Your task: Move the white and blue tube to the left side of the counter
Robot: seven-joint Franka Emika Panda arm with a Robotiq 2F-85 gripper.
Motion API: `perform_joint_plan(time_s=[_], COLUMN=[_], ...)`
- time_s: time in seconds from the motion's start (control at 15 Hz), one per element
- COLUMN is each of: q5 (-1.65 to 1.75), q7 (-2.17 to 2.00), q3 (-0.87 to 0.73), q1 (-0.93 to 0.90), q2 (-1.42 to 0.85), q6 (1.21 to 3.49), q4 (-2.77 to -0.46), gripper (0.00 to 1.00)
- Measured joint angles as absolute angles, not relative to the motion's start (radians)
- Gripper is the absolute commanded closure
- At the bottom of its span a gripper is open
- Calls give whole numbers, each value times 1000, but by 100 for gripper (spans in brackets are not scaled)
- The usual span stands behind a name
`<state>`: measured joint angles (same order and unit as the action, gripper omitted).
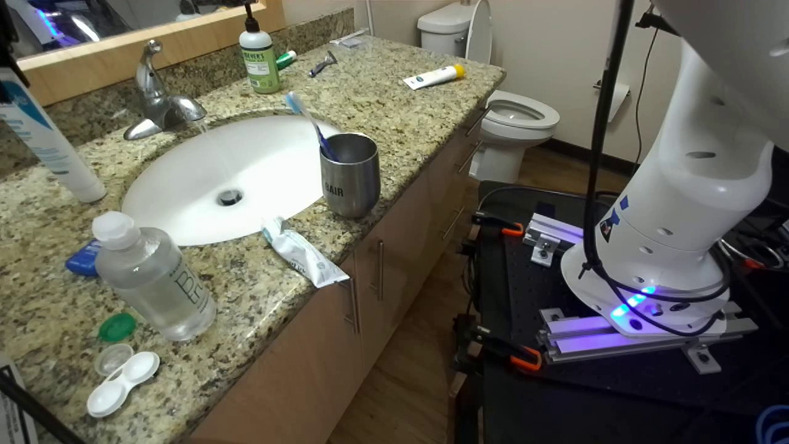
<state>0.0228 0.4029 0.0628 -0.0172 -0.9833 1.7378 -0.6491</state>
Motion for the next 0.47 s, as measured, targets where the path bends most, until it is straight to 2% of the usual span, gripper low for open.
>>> perform_joint_plan(time_s=[0.13, 0.2, 0.4, 0.47], q5=[-39, -64, -100, -101], q7=[413, 421, 443, 444], q3=[88, 100, 122, 125], q1=[12, 26, 52, 54], q2=[-998, -1008, -1029, -1031], q6=[1785, 1814, 1879, 1883], q4=[-652, -655, -663, -664], gripper=[15, 33, 15, 15])
